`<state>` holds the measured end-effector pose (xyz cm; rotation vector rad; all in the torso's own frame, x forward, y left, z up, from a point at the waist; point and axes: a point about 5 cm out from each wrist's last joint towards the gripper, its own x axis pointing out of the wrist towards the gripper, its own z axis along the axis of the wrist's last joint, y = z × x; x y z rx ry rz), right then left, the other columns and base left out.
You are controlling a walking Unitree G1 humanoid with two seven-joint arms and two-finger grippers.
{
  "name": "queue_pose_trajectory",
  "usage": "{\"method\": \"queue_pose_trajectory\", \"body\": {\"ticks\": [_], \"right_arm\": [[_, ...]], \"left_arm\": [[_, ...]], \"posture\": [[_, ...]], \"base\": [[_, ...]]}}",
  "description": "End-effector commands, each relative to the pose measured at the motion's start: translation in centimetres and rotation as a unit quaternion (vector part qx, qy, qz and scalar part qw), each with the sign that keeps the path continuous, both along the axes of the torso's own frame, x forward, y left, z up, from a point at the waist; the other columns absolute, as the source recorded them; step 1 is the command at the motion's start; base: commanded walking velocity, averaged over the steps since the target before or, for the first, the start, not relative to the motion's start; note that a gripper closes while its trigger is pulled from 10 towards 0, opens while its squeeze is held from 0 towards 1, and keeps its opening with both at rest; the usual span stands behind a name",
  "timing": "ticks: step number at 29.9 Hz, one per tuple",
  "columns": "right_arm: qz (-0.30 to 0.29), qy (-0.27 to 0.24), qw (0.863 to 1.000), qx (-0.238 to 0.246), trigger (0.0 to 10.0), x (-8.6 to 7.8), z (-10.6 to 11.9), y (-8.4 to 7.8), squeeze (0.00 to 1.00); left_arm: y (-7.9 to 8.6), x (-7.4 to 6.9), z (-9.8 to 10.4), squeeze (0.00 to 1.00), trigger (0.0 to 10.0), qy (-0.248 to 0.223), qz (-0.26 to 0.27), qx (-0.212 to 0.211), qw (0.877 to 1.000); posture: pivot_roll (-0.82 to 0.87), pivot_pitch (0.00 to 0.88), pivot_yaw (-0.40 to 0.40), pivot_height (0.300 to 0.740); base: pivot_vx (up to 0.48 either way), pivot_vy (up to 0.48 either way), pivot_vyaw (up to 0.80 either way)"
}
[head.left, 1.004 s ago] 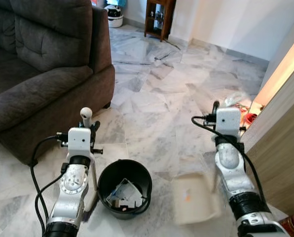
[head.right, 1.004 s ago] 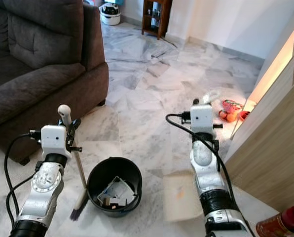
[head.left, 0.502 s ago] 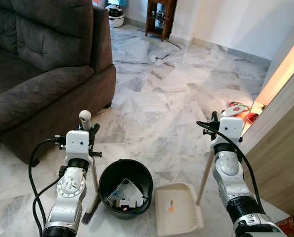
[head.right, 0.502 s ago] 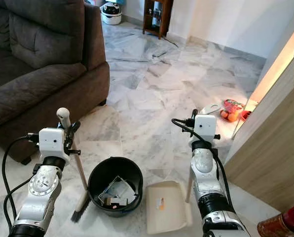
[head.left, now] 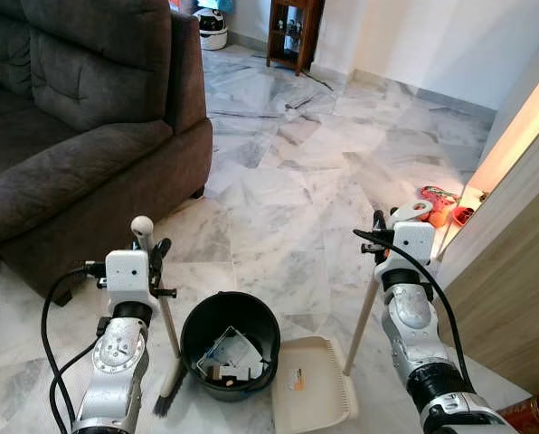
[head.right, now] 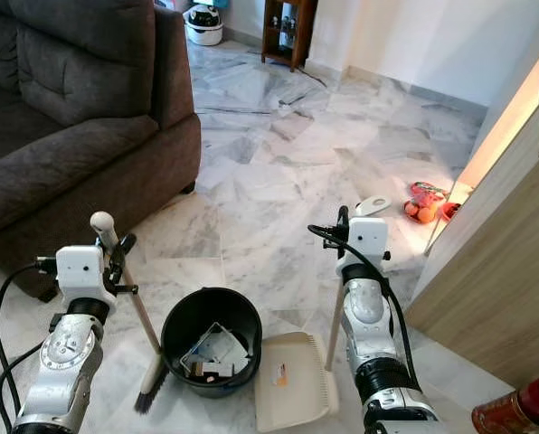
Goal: Sweep floor
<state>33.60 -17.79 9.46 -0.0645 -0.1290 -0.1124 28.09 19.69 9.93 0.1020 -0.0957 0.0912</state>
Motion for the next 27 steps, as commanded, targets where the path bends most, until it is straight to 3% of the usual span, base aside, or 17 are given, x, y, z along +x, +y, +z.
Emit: {"method": "queue_pose_trajectory", "body": {"ticks": [1,27], "right_arm": [[-0.009,-0.018,1.000,0.020,10.0,0.10,0.50,-0.33,0.00],[0.000,-0.023,0.999,0.034,10.0,0.10,0.42,-0.01,0.00]], "left_arm": [[-0.21,-0.07,0.92,0.00,10.0,-0.018,-0.007,0.003,1.000],[-0.72,0.04,1.60,0.00,10.0,-0.035,-0.009,0.012,0.999]], "posture": [[0.06,0.002,-0.073,0.740],[0.06,0.040,-0.079,0.740]], "base": [[0.000,0.000,0.00],[0.000,0.000,0.00]]}}
